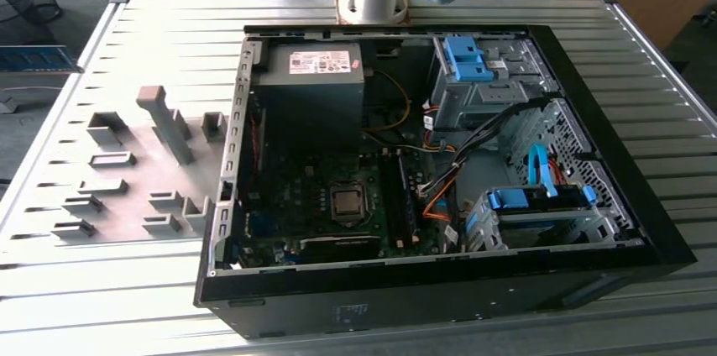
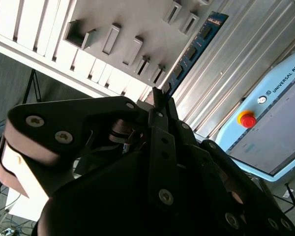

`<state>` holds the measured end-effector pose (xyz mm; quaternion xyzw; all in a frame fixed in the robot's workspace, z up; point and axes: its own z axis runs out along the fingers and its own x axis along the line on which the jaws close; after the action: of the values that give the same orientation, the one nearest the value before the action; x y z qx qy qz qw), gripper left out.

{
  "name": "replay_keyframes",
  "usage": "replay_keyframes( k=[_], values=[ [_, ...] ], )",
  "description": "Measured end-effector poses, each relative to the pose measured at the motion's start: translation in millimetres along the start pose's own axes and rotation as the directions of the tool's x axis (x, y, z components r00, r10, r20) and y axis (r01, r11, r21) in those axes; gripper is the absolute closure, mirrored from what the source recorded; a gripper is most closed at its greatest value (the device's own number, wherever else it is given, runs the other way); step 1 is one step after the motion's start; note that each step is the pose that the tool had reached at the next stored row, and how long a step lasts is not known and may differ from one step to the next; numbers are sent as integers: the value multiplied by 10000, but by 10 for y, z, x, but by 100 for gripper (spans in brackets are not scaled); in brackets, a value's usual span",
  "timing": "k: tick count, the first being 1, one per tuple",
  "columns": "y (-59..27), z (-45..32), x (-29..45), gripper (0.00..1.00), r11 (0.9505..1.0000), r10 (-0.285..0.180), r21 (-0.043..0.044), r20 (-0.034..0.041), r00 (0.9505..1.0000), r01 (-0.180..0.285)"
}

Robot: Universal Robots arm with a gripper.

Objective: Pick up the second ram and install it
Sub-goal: 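Pick up the second ram and move it above second insertion slot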

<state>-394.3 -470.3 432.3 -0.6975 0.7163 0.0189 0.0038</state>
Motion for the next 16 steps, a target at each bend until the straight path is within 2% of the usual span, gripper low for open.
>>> replay_keyframes(
  k=[16],
  values=[
    [-63,-1,-2,86,10000,1,0,0,10000,-1]
  ],
)
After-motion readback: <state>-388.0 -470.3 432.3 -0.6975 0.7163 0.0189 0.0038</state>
